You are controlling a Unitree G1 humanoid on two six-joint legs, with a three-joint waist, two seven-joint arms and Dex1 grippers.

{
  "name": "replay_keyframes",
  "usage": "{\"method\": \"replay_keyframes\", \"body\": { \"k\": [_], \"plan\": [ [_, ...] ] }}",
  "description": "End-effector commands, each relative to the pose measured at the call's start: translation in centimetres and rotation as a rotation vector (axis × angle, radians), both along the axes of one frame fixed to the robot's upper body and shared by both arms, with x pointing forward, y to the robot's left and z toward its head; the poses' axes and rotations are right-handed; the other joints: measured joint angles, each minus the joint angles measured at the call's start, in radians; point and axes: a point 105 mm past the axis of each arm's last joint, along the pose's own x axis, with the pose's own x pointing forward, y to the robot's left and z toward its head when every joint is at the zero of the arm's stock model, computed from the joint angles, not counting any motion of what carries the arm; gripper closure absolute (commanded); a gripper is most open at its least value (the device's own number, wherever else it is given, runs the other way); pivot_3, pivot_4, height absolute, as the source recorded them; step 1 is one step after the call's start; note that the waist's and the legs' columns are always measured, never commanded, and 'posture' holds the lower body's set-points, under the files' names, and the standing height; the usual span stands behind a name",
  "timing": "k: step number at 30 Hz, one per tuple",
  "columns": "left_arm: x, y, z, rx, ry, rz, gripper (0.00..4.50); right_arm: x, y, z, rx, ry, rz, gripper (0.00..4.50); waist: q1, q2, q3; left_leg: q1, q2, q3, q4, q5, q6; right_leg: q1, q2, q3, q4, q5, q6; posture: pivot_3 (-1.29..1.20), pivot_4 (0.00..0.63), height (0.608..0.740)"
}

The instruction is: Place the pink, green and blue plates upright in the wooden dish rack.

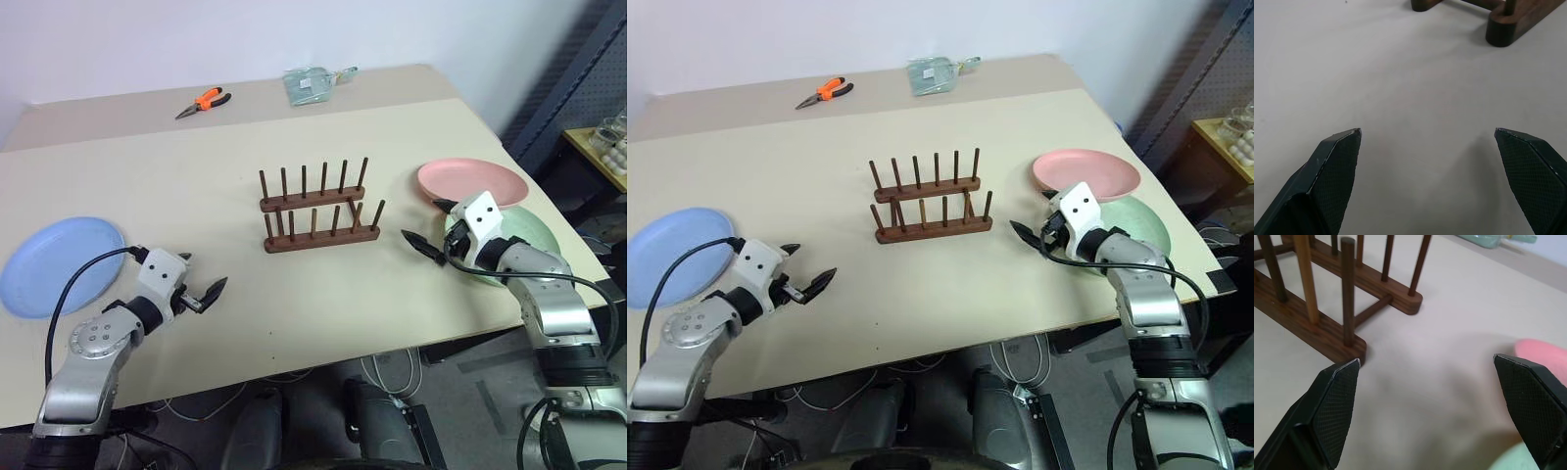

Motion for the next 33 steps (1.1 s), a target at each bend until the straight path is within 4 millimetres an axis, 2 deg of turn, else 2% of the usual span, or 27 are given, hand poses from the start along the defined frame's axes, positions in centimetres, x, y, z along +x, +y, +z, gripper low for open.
{"method": "replay_keyframes", "body": {
  "k": [1,5,8,12,15,19,23,24,25,26,27,31,33],
  "plan": [
    [0.2,-0.5,0.3,0.006,-0.033,-0.019,0.00,0.2,1.0,1.7,-0.005,-0.061,0.028,0.03,0.000,0.000,0.000,0.000,0.000,0.000,0.000,0.000,0.000,0.000,0.000,0.000,0.000,0.000,0.000,0.00,0.150,0.739],
    [0.4,-0.8,0.2,-0.005,-0.035,-0.042,0.00,0.1,1.2,1.4,-0.002,-0.020,0.052,0.03,0.001,0.000,0.000,0.000,0.000,0.000,0.000,0.000,0.000,0.000,0.000,0.000,0.000,0.000,0.000,0.00,0.150,0.739],
    [0.6,-2.0,-0.2,-0.027,0.003,-0.138,0.00,-0.1,1.7,1.4,-0.005,-0.015,0.074,0.03,0.002,0.000,0.000,0.000,0.000,0.000,0.000,0.000,0.000,0.000,0.000,0.000,0.000,0.000,0.000,0.00,0.150,0.739],
    [2.6,-4.6,-1.2,-0.005,0.087,-0.333,0.00,-0.3,2.2,1.8,-0.011,-0.047,0.056,0.03,0.008,0.000,0.000,0.000,-0.001,0.000,0.001,0.000,0.000,0.001,0.000,0.000,0.000,0.000,0.000,0.00,0.150,0.739],
    [4.7,-6.0,-1.4,-0.011,0.115,-0.406,0.00,-0.6,2.0,1.8,-0.024,-0.065,0.027,0.03,0.006,0.000,0.000,0.000,-0.005,0.000,0.001,0.000,0.000,0.001,-0.001,0.000,0.000,0.000,0.000,0.00,0.150,0.739],
    [6.3,-8.4,-2.5,0.006,0.190,-0.541,0.00,-1.5,1.0,1.7,-0.031,-0.078,-0.031,0.03,0.011,0.001,-0.001,0.000,-0.007,-0.001,0.001,0.000,0.000,0.002,-0.002,0.000,0.000,0.002,0.004,0.00,0.150,0.739],
    [7.7,-9.5,-3.2,0.054,0.208,-0.590,0.00,-2.6,-0.1,1.5,-0.038,-0.072,-0.074,0.03,0.020,0.002,-0.002,0.000,-0.007,-0.001,0.002,0.000,0.000,0.003,-0.003,0.000,0.000,0.002,0.004,0.00,0.150,0.739],
    [7.9,-9.6,-3.2,0.061,0.206,-0.594,0.53,-2.8,-0.2,1.5,-0.041,-0.071,-0.079,0.00,0.022,0.002,-0.002,0.001,-0.007,-0.001,0.002,0.000,0.000,0.003,-0.003,0.000,0.000,0.002,0.004,0.00,0.150,0.739],
    [8.1,-9.9,-3.1,0.055,0.199,-0.605,0.76,-3.2,-0.5,1.3,-0.044,-0.066,-0.092,0.00,0.023,0.002,-0.002,0.001,-0.007,-0.001,0.002,0.000,0.000,0.003,-0.003,0.000,0.000,0.001,0.004,0.00,0.150,0.739],
    [8.1,-10.0,-3.0,0.049,0.194,-0.615,1.20,-3.5,-0.5,1.1,-0.045,-0.062,-0.100,0.00,0.026,0.002,-0.003,0.001,-0.007,-0.001,0.002,0.000,0.000,0.004,-0.003,0.000,0.000,0.001,0.004,0.00,0.150,0.739],
    [8.1,-10.1,-2.9,0.044,0.189,-0.629,1.80,-3.7,-0.6,0.8,-0.048,-0.055,-0.108,0.00,0.025,0.002,-0.003,0.001,-0.007,-0.001,0.003,0.000,0.000,0.004,-0.003,0.000,0.000,0.001,0.003,0.00,0.150,0.739],
    [6.9,-10.9,-2.7,0.010,0.180,-0.717,3.66,-3.9,-0.6,0.4,-0.063,-0.048,-0.113,0.00,0.022,0.002,-0.003,0.002,-0.007,-0.001,0.003,0.000,0.000,0.004,-0.003,0.000,0.000,0.000,0.001,0.00,0.150,0.739],
    [6.3,-10.9,-2.6,0.017,0.164,-0.745,3.72,-3.8,-0.7,0.4,-0.069,-0.049,-0.118,0.00,0.016,0.002,-0.003,0.003,-0.007,-0.001,0.002,0.000,0.001,0.004,-0.002,0.000,0.001,0.000,0.001,0.00,0.150,0.739]
  ]
}}
